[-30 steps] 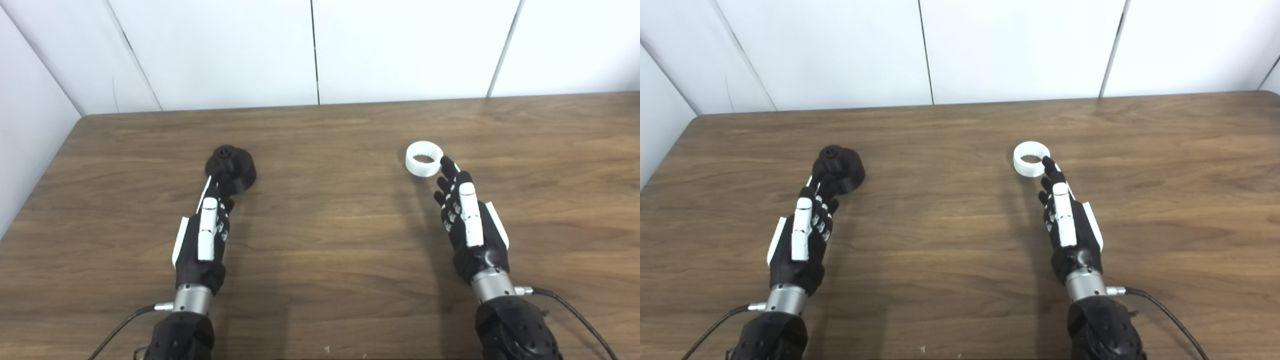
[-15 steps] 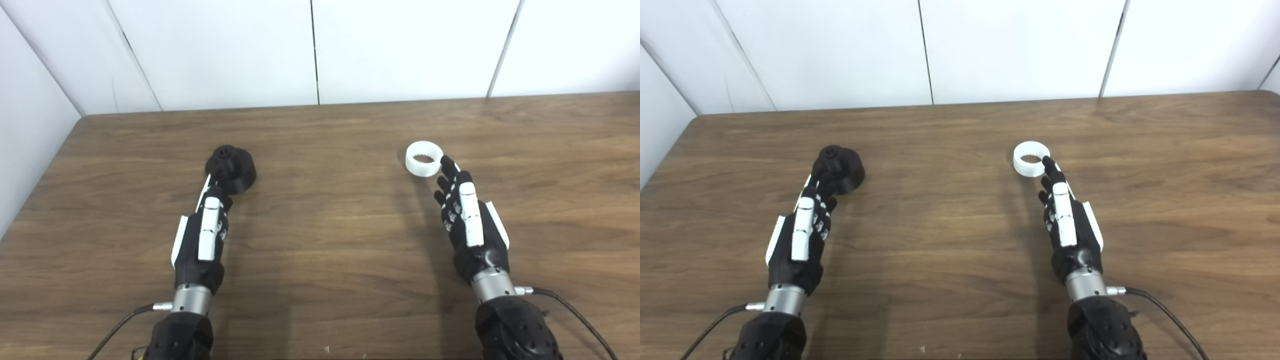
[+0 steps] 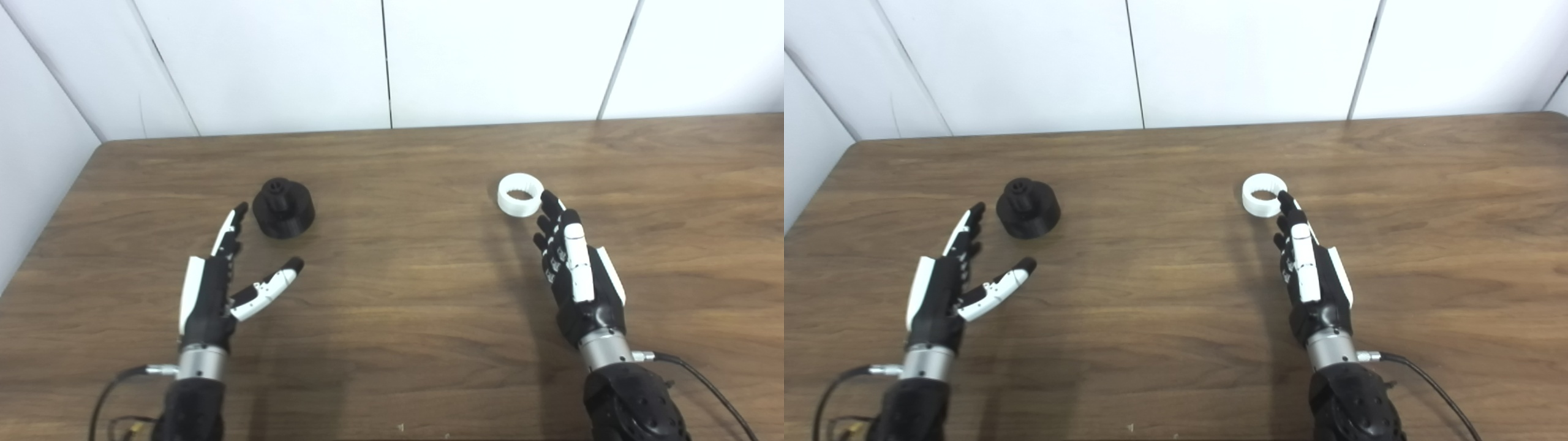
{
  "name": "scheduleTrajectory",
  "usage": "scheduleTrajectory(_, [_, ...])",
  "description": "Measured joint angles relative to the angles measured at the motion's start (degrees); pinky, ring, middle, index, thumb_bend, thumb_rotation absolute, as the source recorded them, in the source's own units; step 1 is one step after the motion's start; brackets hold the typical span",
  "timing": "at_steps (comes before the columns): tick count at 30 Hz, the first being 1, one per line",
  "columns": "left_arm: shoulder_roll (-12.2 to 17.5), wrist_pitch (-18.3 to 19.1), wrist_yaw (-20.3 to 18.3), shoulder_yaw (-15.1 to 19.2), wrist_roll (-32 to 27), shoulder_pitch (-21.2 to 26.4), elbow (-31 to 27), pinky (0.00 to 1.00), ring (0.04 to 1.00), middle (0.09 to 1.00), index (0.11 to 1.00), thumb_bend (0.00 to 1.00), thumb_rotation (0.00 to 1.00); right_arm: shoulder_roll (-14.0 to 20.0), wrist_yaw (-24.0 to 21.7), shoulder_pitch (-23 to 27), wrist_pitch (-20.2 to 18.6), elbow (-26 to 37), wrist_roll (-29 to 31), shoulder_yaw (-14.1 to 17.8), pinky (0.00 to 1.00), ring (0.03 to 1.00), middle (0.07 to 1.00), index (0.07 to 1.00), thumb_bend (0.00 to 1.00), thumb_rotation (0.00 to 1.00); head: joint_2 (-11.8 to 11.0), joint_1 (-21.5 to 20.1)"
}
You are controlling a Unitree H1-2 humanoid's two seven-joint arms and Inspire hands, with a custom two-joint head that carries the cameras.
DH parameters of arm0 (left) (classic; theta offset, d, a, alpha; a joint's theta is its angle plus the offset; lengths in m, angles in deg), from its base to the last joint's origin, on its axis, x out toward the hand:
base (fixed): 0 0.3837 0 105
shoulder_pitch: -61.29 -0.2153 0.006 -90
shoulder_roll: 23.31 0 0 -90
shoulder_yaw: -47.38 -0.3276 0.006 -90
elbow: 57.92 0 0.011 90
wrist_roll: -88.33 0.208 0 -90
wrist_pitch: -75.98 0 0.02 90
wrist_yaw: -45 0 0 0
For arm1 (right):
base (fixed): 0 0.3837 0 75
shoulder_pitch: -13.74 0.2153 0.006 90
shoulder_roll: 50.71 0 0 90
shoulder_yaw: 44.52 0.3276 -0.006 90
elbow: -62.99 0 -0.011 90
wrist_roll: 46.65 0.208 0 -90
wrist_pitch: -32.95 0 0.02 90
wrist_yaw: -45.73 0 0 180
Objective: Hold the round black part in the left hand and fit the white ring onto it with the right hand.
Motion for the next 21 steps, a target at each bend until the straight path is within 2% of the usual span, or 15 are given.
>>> scheduleTrajectory(4, [5.23, 4.50, -3.05, 0.04, 2.05, 3.83, -0.97, 0.97, 0.994, 0.992, 0.972, 0.99, 0.20, -0.03, 0.02, -0.04, 0.03, -0.51, -0.05, -0.04, 1.00, 0.993, 0.982, 0.929, 0.53, 1.00, -0.62, 0.00])
scheduleTrajectory(6, [6.59, 5.86, -3.91, -0.01, 2.84, 5.97, -1.19, 0.97, 0.999, 0.998, 0.970, 0.99, 0.20, -0.09, 0.07, -0.04, 0.03, -0.51, -0.20, -0.12, 1.00, 0.992, 0.979, 0.928, 0.53, 1.00, -0.97, 0.09])
scheduleTrajectory(10, [8.21, 7.32, -5.58, -0.35, 3.43, 8.47, -1.06, 0.95, 1.000, 1.000, 0.967, 0.99, 0.19, -0.13, 0.16, -0.04, 0.19, -0.72, -0.48, -0.36, 0.99, 0.988, 0.972, 0.926, 0.53, 1.00, -1.58, 0.09])
scheduleTrajectory(12, [9.21, 7.69, -6.49, -0.63, 3.84, 9.26, -0.40, 0.98, 1.000, 1.000, 0.961, 0.99, 0.21, -0.18, 0.24, -0.08, 0.49, -1.06, -0.69, -0.55, 0.99, 0.984, 0.967, 0.924, 0.53, 1.00, -1.85, 0.09])
scheduleTrajectory(18, [13.89, 7.72, -8.08, -2.44, 6.32, 13.20, 5.41, 1.00, 1.000, 1.000, 0.964, 1.00, 0.25, -0.39, 0.63, -0.41, 1.72, -2.03, -1.48, -1.35, 0.98, 0.981, 0.965, 0.921, 0.53, 1.00, -2.90, 0.00])
scheduleTrajectory(21, [15.89, 8.32, -11.02, -4.48, 7.11, 16.41, 7.28, 1.00, 1.000, 1.000, 0.964, 1.00, 0.24, -0.39, 0.68, -0.47, 2.07, -2.40, -1.63, -1.59, 0.98, 0.983, 0.970, 0.924, 0.53, 1.00, -3.17, -0.26])
